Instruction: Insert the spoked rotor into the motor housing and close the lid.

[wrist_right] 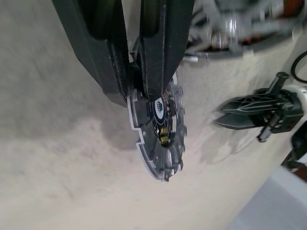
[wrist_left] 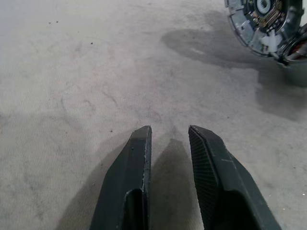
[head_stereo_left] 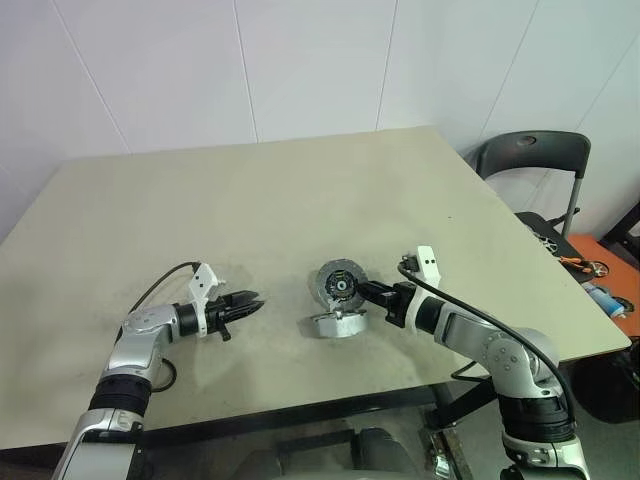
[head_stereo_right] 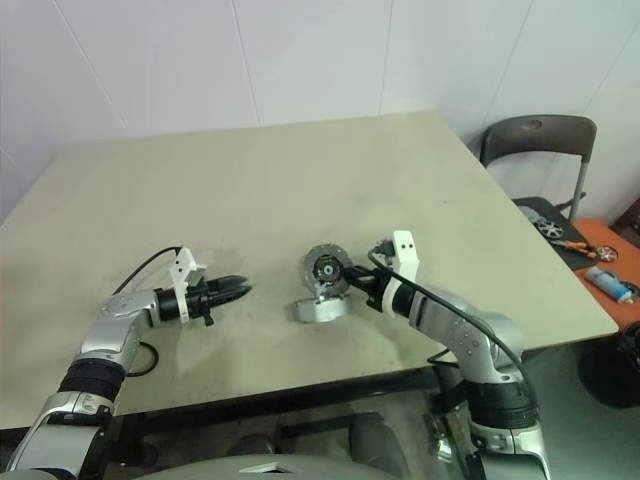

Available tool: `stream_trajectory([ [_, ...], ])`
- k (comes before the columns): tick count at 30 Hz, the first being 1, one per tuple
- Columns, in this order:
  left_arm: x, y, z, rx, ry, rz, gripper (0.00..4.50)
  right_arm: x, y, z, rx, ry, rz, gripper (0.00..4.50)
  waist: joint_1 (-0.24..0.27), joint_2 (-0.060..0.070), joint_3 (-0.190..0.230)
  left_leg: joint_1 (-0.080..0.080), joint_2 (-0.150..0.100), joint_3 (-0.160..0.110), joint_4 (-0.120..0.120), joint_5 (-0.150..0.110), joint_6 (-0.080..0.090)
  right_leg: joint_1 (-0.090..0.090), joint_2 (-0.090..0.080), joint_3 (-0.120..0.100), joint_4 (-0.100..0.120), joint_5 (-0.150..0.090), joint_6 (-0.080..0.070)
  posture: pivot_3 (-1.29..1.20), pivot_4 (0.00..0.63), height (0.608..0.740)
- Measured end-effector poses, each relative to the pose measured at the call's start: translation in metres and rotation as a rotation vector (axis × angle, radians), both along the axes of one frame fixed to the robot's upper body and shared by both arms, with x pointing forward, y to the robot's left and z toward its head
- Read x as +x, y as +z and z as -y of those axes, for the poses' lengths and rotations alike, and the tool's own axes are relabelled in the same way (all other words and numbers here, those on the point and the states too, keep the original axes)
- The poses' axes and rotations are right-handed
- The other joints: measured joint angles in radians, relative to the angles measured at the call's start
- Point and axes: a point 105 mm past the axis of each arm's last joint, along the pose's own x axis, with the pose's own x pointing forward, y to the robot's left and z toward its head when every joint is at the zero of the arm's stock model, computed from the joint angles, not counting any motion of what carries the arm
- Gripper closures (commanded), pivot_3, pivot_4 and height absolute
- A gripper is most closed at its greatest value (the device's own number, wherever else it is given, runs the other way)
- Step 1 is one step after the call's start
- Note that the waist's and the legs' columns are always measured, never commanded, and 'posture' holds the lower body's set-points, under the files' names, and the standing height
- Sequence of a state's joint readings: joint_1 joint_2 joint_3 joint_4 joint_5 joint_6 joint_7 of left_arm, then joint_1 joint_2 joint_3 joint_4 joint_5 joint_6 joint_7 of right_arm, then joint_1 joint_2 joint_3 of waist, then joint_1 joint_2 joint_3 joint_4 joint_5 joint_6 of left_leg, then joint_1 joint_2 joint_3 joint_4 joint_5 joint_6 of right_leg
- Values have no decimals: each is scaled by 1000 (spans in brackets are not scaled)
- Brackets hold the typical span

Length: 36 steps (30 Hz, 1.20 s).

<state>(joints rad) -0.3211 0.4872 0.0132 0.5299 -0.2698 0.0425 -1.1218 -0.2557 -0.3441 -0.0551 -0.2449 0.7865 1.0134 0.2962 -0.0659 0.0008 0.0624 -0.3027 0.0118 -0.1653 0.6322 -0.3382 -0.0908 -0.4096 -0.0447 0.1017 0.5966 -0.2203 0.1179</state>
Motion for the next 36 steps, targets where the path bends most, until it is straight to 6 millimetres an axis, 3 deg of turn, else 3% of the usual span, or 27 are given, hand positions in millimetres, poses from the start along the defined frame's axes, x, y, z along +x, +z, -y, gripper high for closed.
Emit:
stream_trajectory([
  [5,0,-1,0,-2,-3,15,3191,1,5,12,-40,33,39,4413,4,0,0,0,0,0,0,0,0,0,0,0,0,1,1,0,0,740],
  [11,0,-1,1,-5,-8,21,3191,-15,14,30,-163,183,168,4413,19,0,0,0,0,0,0,0,0,1,0,0,-2,0,1,0,0,740],
  [16,1,-2,0,-3,-6,19,3191,-10,17,26,-243,243,241,4413,19,0,0,1,0,1,1,0,0,1,0,0,0,-1,-1,0,0,740],
  [20,2,-2,1,-3,-11,21,3191,13,21,16,-218,136,271,4413,21,0,0,0,0,1,2,0,0,1,0,0,0,0,-1,0,0,740],
  [23,2,-1,1,-3,-15,29,3191,25,19,19,-208,30,261,4413,24,0,0,1,0,0,2,0,0,0,0,0,0,2,0,0,0,740],
  [36,4,2,8,-5,-10,13,3191,33,11,26,-134,-131,182,4413,22,0,0,0,0,0,1,0,0,-1,0,0,0,2,1,0,0,740],
])
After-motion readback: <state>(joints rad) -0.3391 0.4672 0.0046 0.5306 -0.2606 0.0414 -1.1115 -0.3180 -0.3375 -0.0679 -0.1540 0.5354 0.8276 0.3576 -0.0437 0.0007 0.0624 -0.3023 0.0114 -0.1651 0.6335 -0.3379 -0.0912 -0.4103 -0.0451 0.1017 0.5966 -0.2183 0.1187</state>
